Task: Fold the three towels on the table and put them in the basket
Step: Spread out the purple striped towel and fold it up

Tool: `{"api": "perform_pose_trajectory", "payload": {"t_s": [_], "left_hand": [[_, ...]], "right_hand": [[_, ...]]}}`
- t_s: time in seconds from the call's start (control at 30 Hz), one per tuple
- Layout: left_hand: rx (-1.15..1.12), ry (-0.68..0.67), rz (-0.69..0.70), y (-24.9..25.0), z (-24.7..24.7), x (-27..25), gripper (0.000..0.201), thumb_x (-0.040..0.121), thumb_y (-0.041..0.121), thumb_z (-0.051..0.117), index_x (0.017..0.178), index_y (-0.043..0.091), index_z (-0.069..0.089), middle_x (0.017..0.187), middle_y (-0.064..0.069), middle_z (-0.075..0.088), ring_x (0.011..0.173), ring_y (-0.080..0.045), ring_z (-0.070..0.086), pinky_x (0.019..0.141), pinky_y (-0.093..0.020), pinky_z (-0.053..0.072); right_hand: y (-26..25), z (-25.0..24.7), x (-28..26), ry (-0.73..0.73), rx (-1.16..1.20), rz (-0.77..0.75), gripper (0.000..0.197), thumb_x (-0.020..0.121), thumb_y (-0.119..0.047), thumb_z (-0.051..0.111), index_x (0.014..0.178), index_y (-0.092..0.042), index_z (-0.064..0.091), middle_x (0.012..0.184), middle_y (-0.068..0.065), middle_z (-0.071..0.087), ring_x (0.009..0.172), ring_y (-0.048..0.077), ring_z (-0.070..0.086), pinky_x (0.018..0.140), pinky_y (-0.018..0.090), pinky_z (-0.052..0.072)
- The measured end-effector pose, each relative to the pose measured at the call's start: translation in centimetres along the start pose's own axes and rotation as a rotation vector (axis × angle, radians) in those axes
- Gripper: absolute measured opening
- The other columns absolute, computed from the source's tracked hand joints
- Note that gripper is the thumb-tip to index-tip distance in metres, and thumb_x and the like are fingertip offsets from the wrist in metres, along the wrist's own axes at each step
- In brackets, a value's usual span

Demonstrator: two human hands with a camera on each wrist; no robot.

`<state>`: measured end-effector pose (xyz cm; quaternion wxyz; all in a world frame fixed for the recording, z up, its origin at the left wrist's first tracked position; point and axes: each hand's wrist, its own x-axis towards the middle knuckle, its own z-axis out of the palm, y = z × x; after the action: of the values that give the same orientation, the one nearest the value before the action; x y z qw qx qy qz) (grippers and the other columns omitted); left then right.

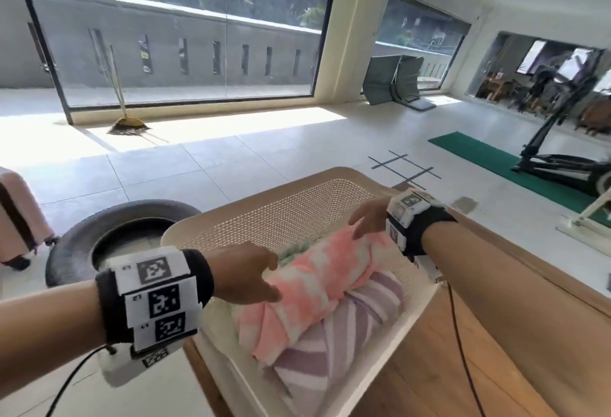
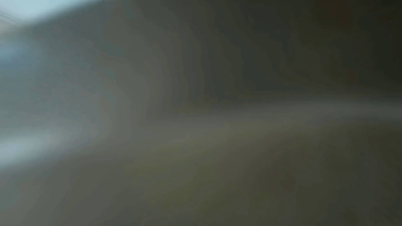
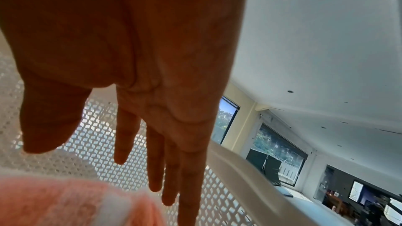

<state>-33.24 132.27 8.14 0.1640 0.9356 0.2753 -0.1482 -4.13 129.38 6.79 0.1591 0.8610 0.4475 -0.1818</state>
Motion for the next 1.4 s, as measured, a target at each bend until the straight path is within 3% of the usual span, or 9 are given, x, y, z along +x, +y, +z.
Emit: {"api": "perform_pose_trajectory", "payload": {"t_s": [0.23,0.37,0.5,0.63,0.97,1.1,1.17,1.23,1.4], "left_hand": [[-0.030,0.235,0.191,7.3,-3.7,-2.3,0.064,0.092,0.047,0.053,0.146,0.019,0.032,0.147,-0.002,0.040,0.134,-0.019,0.035,0.105,-0.029,0.032],[0.005,0.280,0.312,15.7,-3.4,-4.4,0.064,0.091,0.048,0.054,0.145,0.021,0.033,0.148,-0.001,0.039,0.134,-0.020,0.036,0.107,-0.031,0.032],[0.028,0.299,0.496,27.4,0.2,-7.5,0.067,0.090,0.052,0.053,0.146,0.024,0.029,0.151,-0.002,0.036,0.135,-0.021,0.035,0.107,-0.032,0.031],[0.073,0.238,0.740,41.2,6.9,-11.2,0.069,0.093,0.049,0.049,0.150,0.021,0.021,0.155,0.000,0.028,0.140,-0.019,0.029,0.110,-0.030,0.027],[0.289,-0.018,1.329,72.4,26.7,-20.4,0.066,0.097,0.044,0.045,0.151,0.018,0.016,0.155,-0.003,0.026,0.142,-0.021,0.024,0.115,-0.035,0.022],[0.316,-0.132,1.428,81.9,33.6,-23.5,0.069,0.096,0.044,0.046,0.152,0.019,0.012,0.156,-0.004,0.023,0.142,-0.023,0.024,0.115,-0.036,0.023],[0.320,-0.166,1.469,85.9,36.4,-24.9,0.070,0.096,0.045,0.046,0.152,0.020,0.012,0.156,-0.003,0.024,0.141,-0.023,0.027,0.113,-0.034,0.026],[0.310,-0.198,1.482,89.7,39.2,-25.7,0.070,0.095,0.045,0.046,0.152,0.021,0.013,0.155,-0.003,0.026,0.139,-0.023,0.029,0.110,-0.031,0.028],[0.225,-0.351,1.407,99.6,45.5,-25.9,0.071,0.094,0.045,0.049,0.152,0.022,0.014,0.156,-0.002,0.024,0.141,-0.021,0.029,0.112,-0.032,0.030]], "right_hand": [[4.0,-3.6,-12.5,0.151,-0.009,-0.096,0.056,0.093,-0.048,0.051,0.144,-0.030,0.037,0.155,0.001,0.028,0.140,0.023,0.030,0.114,0.044,0.025],[9.6,-0.6,-22.5,0.291,0.038,-0.088,0.057,0.096,-0.040,0.051,0.147,-0.022,0.034,0.154,0.003,0.032,0.140,0.022,0.031,0.112,0.035,0.025],[17.5,6.8,-33.0,0.377,0.087,0.029,0.064,0.093,-0.045,0.054,0.148,-0.027,0.028,0.153,0.003,0.033,0.139,0.022,0.033,0.115,0.040,0.026],[25.7,16.9,-45.6,0.321,0.164,0.199,0.069,0.093,-0.047,0.052,0.151,-0.026,0.021,0.157,0.000,0.024,0.142,0.020,0.028,0.116,0.038,0.025],[38.2,42.6,-76.2,0.212,0.549,0.824,0.064,0.096,-0.042,0.050,0.151,-0.022,0.021,0.157,0.003,0.021,0.144,0.023,0.023,0.117,0.035,0.021],[42.2,50.4,-84.1,0.253,0.673,1.132,0.083,0.093,-0.063,0.035,0.149,-0.005,0.016,0.157,0.012,0.016,0.146,0.024,0.017,0.114,0.028,0.013],[44.1,53.1,-87.2,0.204,0.773,1.211,0.063,0.103,-0.035,0.034,0.149,0.000,0.008,0.157,0.017,0.014,0.145,0.025,0.019,0.110,0.024,0.017],[46.0,54.9,-89.9,0.195,0.845,1.218,0.058,0.102,-0.026,0.040,0.151,-0.008,0.012,0.157,0.012,0.018,0.144,0.024,0.021,0.108,0.024,0.017],[53.5,60.1,-94.2,0.050,0.809,1.190,0.059,0.099,-0.040,0.043,0.150,-0.021,0.022,0.157,0.003,0.024,0.141,0.023,0.028,0.112,0.032,0.026]]}}
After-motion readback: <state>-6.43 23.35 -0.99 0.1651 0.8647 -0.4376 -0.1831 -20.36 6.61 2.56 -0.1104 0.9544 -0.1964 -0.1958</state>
